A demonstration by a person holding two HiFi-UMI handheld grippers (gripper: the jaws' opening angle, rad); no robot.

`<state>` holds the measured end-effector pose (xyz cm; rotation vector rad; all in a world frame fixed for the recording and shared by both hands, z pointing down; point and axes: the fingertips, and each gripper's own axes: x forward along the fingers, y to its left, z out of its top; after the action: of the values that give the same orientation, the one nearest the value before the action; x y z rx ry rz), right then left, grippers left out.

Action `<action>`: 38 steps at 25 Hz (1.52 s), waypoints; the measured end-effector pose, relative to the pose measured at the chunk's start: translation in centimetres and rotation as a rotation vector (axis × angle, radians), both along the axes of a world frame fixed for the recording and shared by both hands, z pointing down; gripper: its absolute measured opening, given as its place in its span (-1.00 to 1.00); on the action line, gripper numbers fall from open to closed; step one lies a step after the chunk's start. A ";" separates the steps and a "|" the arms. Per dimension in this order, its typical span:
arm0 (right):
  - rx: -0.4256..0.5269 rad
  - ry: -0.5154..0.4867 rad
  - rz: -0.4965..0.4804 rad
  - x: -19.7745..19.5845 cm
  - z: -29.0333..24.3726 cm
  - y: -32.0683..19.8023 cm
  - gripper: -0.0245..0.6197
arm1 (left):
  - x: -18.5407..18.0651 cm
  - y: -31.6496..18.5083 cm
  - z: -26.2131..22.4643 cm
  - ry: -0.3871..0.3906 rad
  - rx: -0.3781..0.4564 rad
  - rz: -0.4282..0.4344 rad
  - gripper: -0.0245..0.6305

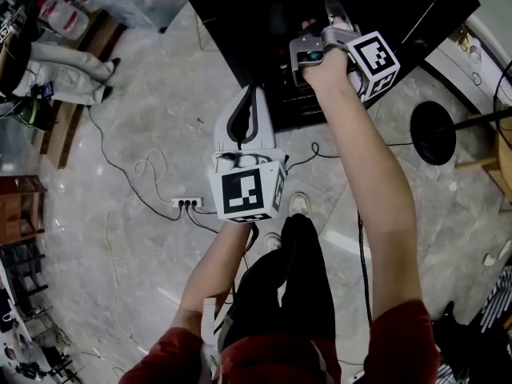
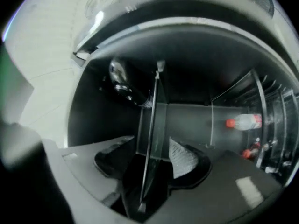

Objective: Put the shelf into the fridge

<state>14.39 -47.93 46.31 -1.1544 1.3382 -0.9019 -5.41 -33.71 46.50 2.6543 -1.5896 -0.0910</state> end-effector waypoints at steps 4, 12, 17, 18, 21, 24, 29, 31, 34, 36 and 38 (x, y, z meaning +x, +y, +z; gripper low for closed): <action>-0.032 0.036 -0.021 -1.4 0.6 4.3 -0.28 | -1.2 1.5 -0.7 0.001 -0.013 -0.006 -0.91; -0.062 0.051 -0.077 -4.6 0.2 13.6 -0.29 | -3.3 5.1 -2.5 -0.006 -0.016 -0.020 -0.91; -0.082 0.005 -0.062 -5.8 -1.2 19.5 -0.30 | -5.2 8.0 -4.5 -0.011 -0.020 -0.020 -0.91; -0.089 -0.008 -0.058 -6.1 -1.4 20.6 -0.31 | -5.5 8.6 -4.8 -0.011 -0.026 -0.020 -0.91; -0.107 -0.030 -0.061 -6.7 -2.2 23.9 -0.31 | -5.7 10.6 -5.9 -0.022 -0.034 -0.006 -0.91; -0.113 -0.031 -0.079 -7.6 -3.4 27.2 -0.32 | -6.2 12.5 -7.0 -0.072 -0.007 -0.005 -0.91; -0.118 0.005 -0.100 -6.7 -4.6 32.1 -0.33 | -6.1 14.9 -8.8 -0.086 -0.007 -0.030 -0.91; -0.140 0.014 -0.102 -5.6 -4.4 33.9 -0.33 | -6.0 16.1 -9.4 -0.102 -0.003 -0.039 -0.91; -0.167 0.041 -0.130 -4.4 -4.4 35.6 -0.34 | -6.5 17.8 -10.3 -0.120 -0.011 -0.085 -0.91; -0.166 0.057 -0.158 -3.9 -5.0 36.2 -0.34 | -6.8 19.0 -11.1 -0.139 -0.012 -0.114 -0.91; -0.156 0.070 -0.193 -3.4 -6.0 36.4 -0.35 | -6.8 20.1 -12.0 -0.149 -0.013 -0.138 -0.91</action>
<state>11.02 -11.57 40.33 -1.1986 1.4754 -1.1308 -12.24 -13.61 34.53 2.5936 -1.8100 0.1153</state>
